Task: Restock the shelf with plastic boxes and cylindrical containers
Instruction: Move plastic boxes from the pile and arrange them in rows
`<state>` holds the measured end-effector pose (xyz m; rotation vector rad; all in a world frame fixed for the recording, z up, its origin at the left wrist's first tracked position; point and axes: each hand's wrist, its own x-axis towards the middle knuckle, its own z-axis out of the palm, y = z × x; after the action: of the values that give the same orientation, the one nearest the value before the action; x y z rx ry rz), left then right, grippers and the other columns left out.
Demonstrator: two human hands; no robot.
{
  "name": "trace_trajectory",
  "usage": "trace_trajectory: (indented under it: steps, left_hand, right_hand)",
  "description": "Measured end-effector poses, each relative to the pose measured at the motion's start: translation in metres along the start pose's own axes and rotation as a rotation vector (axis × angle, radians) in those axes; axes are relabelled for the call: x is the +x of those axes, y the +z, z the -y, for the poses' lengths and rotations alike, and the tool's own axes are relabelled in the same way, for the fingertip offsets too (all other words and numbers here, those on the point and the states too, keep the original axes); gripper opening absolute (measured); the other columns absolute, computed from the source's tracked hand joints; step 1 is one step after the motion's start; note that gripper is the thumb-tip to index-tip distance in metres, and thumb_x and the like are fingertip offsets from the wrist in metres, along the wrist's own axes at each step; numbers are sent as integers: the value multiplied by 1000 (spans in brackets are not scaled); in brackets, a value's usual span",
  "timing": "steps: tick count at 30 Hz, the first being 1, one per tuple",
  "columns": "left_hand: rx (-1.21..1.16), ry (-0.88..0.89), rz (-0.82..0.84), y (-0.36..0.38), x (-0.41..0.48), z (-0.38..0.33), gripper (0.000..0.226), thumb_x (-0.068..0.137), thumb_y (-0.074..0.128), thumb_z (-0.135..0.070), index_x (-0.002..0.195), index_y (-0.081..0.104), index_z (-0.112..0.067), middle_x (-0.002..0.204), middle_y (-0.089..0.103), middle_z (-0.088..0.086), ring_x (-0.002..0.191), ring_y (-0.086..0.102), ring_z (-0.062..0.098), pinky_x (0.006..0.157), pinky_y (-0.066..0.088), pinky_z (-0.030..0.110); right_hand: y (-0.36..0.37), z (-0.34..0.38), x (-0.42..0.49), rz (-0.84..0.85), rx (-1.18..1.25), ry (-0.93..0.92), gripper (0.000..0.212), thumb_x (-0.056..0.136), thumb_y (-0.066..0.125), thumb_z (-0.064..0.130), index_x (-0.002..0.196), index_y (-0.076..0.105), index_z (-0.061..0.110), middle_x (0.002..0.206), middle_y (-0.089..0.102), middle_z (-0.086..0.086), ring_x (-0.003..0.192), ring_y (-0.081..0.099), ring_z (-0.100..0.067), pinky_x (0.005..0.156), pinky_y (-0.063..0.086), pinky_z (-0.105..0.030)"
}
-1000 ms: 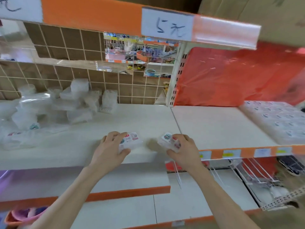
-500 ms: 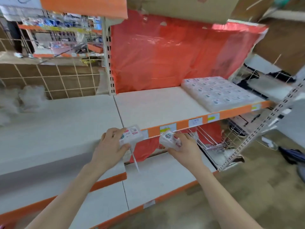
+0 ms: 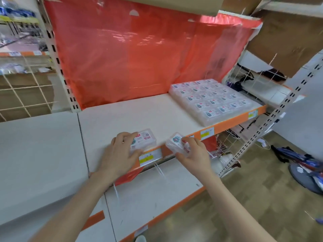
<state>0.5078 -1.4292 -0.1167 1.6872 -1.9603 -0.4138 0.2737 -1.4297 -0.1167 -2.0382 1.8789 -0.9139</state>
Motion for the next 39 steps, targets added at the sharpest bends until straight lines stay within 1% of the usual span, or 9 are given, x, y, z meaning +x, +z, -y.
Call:
trace_trajectory:
  steps: [4, 10, 13, 16, 20, 24, 28, 32, 39]
  left_hand:
    - [-27, 3, -12, 9, 47, -7, 57, 85, 62, -27, 137, 41, -16, 129, 41, 7, 119, 39, 26, 101, 33, 35]
    - [-49, 25, -2, 23, 109, -17, 57, 85, 61, -24, 138, 40, -16, 132, 39, 7, 122, 35, 25, 103, 29, 33]
    - [-64, 34, -1, 30, 131, -25, 57, 85, 60, -21, 138, 39, -16, 134, 37, 7, 123, 33, 25, 104, 25, 29]
    - [-74, 46, 0, 36, 151, -35, 57, 86, 60, -21, 139, 38, -17, 136, 35, 5, 123, 30, 22, 102, 21, 24]
    - [-60, 49, -29, 47, 176, -55, 57, 86, 59, -22, 139, 37, -18, 135, 35, 3, 124, 29, 21, 100, 18, 20]
    - [-36, 19, -60, 66, 202, -78, 57, 87, 59, -25, 139, 37, -19, 135, 35, 3, 125, 29, 21, 101, 19, 22]
    - [-43, -48, -96, 93, 233, -110, 57, 87, 58, -26, 140, 36, -20, 136, 34, 3, 127, 28, 21, 101, 21, 23]
    - [-60, -84, -131, 118, 261, -143, 57, 88, 57, -28, 141, 34, -22, 138, 32, 2, 128, 26, 18, 103, 23, 25]
    - [-16, -127, -150, 151, 295, -179, 57, 90, 55, -30, 141, 33, -21, 138, 29, 2, 130, 24, 19, 103, 22, 25]
  right_hand:
    - [-7, -6, 49, -38, 12, -19, 43, 67, 74, 6, 108, 61, 3, 108, 60, -12, 103, 51, -32, 78, 28, -21]
    - [-8, -23, 105, -36, 31, -40, 44, 71, 70, 8, 114, 58, 8, 116, 55, -6, 108, 45, -25, 81, 27, -20]
    - [-11, -32, 126, -50, 19, -58, 46, 70, 69, 4, 115, 58, 7, 118, 54, -8, 107, 45, -29, 83, 27, -22]
    - [-15, -45, 147, -60, -5, -78, 49, 70, 67, 0, 118, 57, 6, 122, 51, -11, 110, 42, -31, 83, 24, -20]
    - [-24, -68, 183, -50, -5, -107, 52, 68, 66, -4, 119, 57, 4, 119, 52, -16, 112, 43, -34, 87, 21, -19]
    - [-32, -99, 220, 1, -26, -128, 56, 70, 63, -3, 124, 53, 8, 123, 49, -15, 117, 40, -33, 90, 20, -22]
    - [-46, -138, 263, 102, -77, -153, 56, 77, 60, 4, 130, 47, 14, 130, 43, -12, 123, 34, -30, 98, 21, -29]
    - [-61, -173, 299, 216, -173, -213, 54, 82, 55, 10, 133, 41, 21, 136, 39, -3, 132, 27, -26, 107, 23, -39]
    - [-80, -222, 347, 326, -173, -223, 59, 84, 50, 7, 138, 35, 26, 138, 32, -4, 129, 23, -26, 102, 25, -42]
